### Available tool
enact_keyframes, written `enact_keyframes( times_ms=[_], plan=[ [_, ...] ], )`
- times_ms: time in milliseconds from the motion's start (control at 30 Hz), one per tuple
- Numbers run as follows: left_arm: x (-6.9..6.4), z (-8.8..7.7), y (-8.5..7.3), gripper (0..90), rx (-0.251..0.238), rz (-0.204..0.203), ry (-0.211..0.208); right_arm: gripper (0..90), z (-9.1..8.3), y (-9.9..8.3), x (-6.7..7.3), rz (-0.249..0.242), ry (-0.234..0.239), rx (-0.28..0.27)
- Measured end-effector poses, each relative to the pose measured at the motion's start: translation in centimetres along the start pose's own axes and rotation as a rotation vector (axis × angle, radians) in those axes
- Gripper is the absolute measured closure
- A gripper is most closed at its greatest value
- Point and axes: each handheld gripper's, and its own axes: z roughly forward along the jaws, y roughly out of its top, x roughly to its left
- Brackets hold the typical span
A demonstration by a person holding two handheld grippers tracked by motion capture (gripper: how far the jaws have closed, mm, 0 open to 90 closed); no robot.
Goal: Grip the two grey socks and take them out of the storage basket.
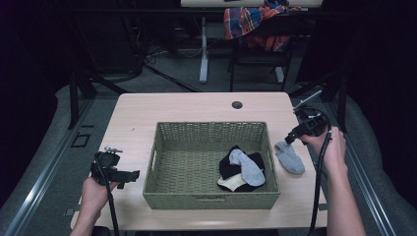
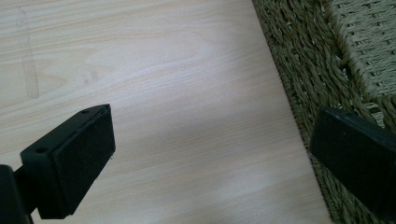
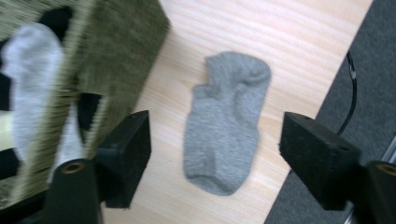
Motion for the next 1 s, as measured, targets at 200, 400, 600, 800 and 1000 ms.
enact_keyframes(
  times_ms=[200,400,600,800,1000],
  plan=[
    [0.0,0.0,0.0,0.5,-0.001,-0.003,0.003,9.9,-1.3,0.6,2.3,-0.059,0.026,-0.024],
    [-0.1,-0.1,0.0,0.5,-0.002,0.001,0.003,1.3,-2.4,1.0,4.3,-0.121,0.025,-0.042],
    [-0.2,0.0,0.0,0.5,0.000,0.004,0.002,0.0,-2.6,1.4,6.3,-0.181,0.068,-0.065],
    [-0.1,0.0,0.0,0.5,0.001,0.002,0.005,0.0,-2.6,1.8,7.9,-0.229,0.089,-0.066],
    [-0.2,0.0,0.1,0.5,0.000,0.004,0.004,1.5,-1.6,2.2,9.6,-0.265,0.116,-0.052]
  ],
)
